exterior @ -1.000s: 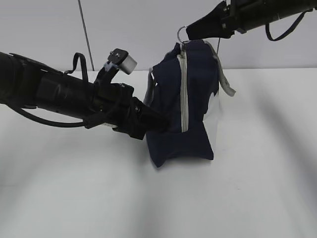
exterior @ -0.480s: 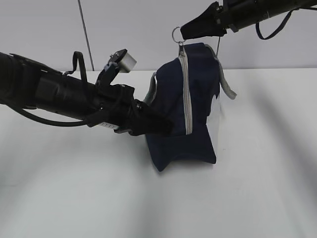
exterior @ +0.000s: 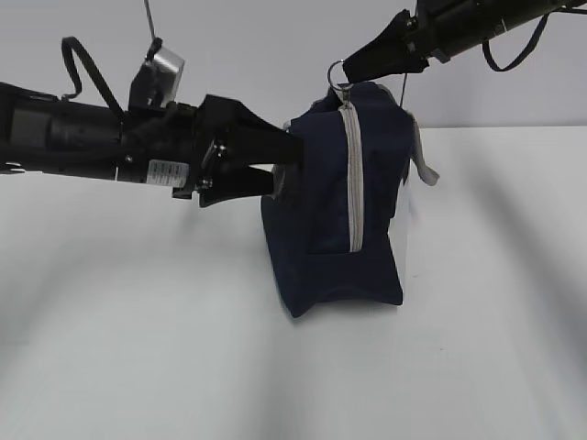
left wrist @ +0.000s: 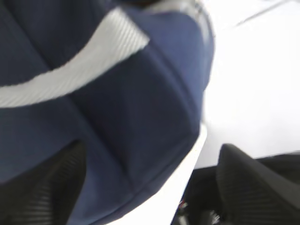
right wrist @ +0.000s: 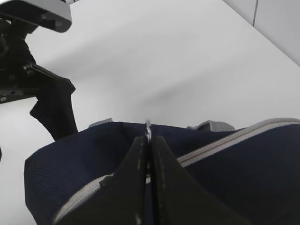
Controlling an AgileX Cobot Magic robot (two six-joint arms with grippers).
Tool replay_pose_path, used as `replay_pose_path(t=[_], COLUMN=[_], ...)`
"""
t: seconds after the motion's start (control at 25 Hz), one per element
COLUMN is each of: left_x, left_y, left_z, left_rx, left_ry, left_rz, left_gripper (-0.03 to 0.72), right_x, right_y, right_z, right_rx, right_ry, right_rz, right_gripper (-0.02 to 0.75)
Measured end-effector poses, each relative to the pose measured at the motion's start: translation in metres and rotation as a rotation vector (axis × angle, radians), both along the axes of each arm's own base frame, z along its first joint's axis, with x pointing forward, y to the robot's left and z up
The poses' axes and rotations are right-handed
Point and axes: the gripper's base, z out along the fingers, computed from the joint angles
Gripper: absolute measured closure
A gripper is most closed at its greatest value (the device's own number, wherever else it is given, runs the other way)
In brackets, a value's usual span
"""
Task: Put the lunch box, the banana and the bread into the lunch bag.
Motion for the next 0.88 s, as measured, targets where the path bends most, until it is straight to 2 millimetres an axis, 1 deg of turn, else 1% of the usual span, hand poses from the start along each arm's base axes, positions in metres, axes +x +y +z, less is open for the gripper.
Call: replay_pose_path(t=[0.08, 0.24, 0.44, 0.56, 0.72, 0.88], left_x=[0.001, 0.006, 0.011, 0.011, 0.010, 0.011], left_y=[0.001, 0.001, -0.011, -0.017, -0.023, -0.026], left_z=[0.009, 0.012, 0.021, 0.022, 0.016, 0.012], left_rx=[-0.040, -0.049, -0.026, 0.000, 0.011, 0.018], left_ry=[0.023, 0.068, 0.032, 0.022, 0.034, 0.043], left_rz=[0.045, 0.129, 0.154, 0.173, 0.165, 0.167], left_gripper=[0.141, 0.163, 0.170, 0.191, 0.229, 0.301], right_x=[0.000, 0.000, 0.000, 0.000, 0.000, 0.000], right_y=[0.000, 0.000, 0.000, 0.000, 0.000, 0.000], right_z=[0.000, 0.000, 0.000, 0.000, 0.000, 0.000], right_rx=[-0.002, -0.003, -0.001, -0.001, -0.002, -0.002], right_ry=[0.000, 0.004, 0.011, 0.011, 0.011, 0.011], right_rz=[0.000, 0.000, -0.005, -0.005, -0.005, -0.005], right_gripper=[0.754, 0.754, 0.754, 0.754, 0.754, 0.754])
